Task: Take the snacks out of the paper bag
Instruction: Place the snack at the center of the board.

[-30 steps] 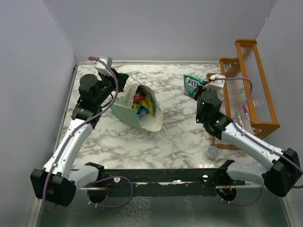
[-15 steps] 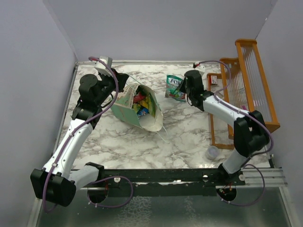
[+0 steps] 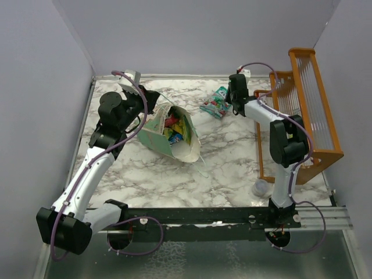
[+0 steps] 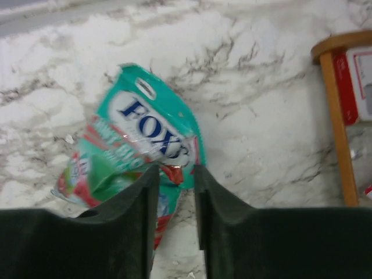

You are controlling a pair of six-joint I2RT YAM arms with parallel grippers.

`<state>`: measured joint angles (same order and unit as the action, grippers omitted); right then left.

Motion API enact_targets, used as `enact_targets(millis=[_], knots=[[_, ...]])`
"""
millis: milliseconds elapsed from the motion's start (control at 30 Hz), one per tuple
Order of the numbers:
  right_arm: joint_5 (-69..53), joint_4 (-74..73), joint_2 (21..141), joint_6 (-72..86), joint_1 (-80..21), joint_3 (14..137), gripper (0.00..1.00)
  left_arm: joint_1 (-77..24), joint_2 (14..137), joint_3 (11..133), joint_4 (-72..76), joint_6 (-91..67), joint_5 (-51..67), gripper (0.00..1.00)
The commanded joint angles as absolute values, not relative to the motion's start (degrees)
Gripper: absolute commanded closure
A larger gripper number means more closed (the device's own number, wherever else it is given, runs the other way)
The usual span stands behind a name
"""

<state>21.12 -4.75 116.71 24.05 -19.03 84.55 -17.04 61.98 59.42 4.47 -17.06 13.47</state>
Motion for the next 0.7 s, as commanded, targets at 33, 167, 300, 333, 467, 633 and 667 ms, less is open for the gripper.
enact_targets(millis=[33,167,300,333,467,633,667], knots=[[16.16,-9.91,114.09,15.40,-19.23,89.55,0.63,-17.23,60.56,59.70,4.60,-16.19,12.00,1.00],[5.42,-8.96,106.69,18.31,-20.04,81.64,0.62,-17.25,60.95,59.70,4.63,-16.16,12.02,1.00],[-0.08,-5.71,98.88,18.22,-24.82,73.35,0.62,-17.30,61.25,59.79,4.53,-16.10,12.26,1.00],[1.21,-5.82,97.39,17.26,-27.00,71.87,0.62,-17.30,61.19,59.78,4.44,-16.10,12.25,1.00],[5.80,-5.19,90.79,12.83,-34.33,65.23,0.59,-17.29,60.93,59.79,4.29,-15.78,11.75,1.00],[3.85,-6.66,83.30,15.46,-35.23,60.48,0.58,-17.26,60.71,59.70,4.63,-16.15,12.12,1.00],[3.40,-6.68,81.80,16.00,-35.66,59.81,0.58,-17.23,60.66,59.68,4.70,-16.25,12.25,1.00]])
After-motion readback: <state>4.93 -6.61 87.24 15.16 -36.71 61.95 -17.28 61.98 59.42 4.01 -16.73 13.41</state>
